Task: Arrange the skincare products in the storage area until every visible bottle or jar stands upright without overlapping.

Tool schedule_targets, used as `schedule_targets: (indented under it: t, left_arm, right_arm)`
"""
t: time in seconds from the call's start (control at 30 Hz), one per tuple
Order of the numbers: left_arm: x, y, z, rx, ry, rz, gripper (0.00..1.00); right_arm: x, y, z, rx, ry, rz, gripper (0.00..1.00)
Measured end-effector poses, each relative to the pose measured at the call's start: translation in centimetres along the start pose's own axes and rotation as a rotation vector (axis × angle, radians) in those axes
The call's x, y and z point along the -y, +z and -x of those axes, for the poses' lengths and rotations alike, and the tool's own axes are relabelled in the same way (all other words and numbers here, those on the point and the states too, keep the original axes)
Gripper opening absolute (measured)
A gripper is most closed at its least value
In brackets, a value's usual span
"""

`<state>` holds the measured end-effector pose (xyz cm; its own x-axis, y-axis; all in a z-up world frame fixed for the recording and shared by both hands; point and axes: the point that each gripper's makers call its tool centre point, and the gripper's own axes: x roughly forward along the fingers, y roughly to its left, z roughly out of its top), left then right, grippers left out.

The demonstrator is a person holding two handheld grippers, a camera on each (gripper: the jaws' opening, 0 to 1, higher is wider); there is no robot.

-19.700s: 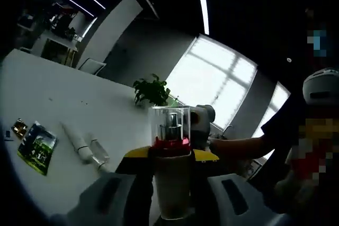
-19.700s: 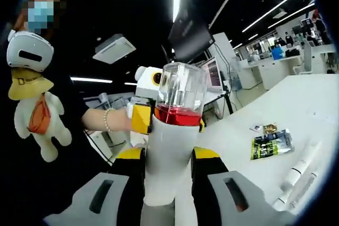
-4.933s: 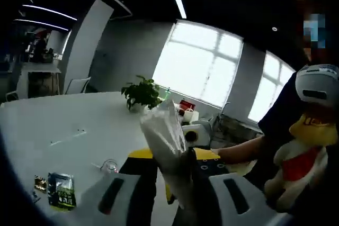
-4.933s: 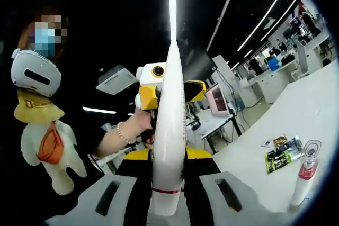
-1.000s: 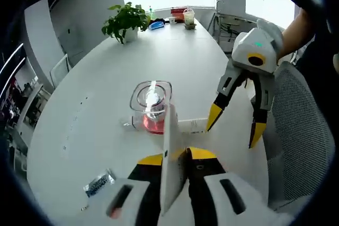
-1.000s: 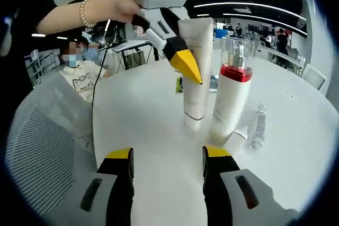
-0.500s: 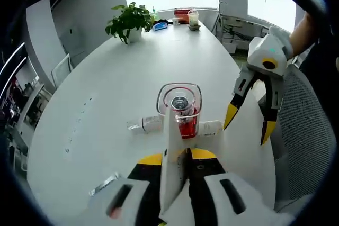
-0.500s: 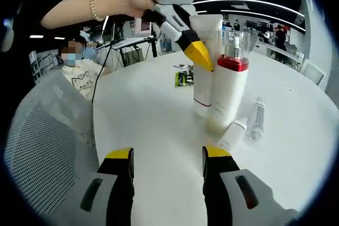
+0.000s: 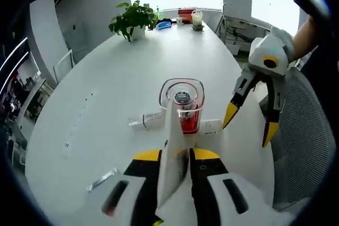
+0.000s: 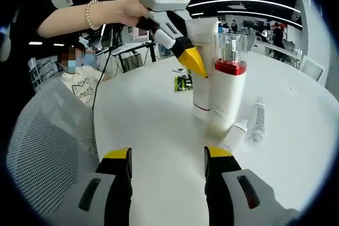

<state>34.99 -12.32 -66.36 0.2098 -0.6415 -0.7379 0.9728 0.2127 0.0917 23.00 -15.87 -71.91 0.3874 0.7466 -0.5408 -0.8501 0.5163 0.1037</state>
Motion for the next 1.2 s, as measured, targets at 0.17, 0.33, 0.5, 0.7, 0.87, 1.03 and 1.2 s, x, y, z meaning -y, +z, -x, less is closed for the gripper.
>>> schedule_targets:
  t: [0.17, 0.33, 0.5, 0.7, 0.87, 1.03, 1.2]
  left_arm:
    - [-0.3, -0.3, 0.8, 0.020, 0.024, 0.047, 0.29]
    - [-0.3, -0.6, 1.6, 0.031, 0.061, 0.096, 0.38]
    - [0.0, -1.5, 2.9, 0.017, 0.104, 0.154, 0.42]
    - [1.7, -2.9, 4.9, -0.022, 0.130, 0.254, 0.46]
    - [2.3, -4.4, 6.0, -0.048, 0.175, 0.302, 0.56]
    - [3.1, -4.9, 7.2, -0.024, 0.196, 0.347, 0.65]
    - [3.0, -6.0, 7.9, -0.001, 0.229, 0.400, 0.73]
  right_arm:
    - [-0.4, 0.3, -0.1, 0.018, 0.018, -0.016, 0.56]
    - [-0.6, 0.8, -0.1, 0.034, 0.022, -0.025, 0.61]
    - [-0.7, 0.8, -0.2, 0.027, 0.026, -0.018, 0.62]
    - [-1.0, 0.6, 0.1, 0.022, 0.027, -0.015, 0.65]
    - [-1.2, 1.1, 0.8, 0.039, 0.020, -0.041, 0.70]
    - [-1.1, 0.7, 0.8, 0.035, 0.013, -0.040, 0.71]
    - [-0.9, 1.0, 1.2, 0.054, -0.019, -0.073, 0.74]
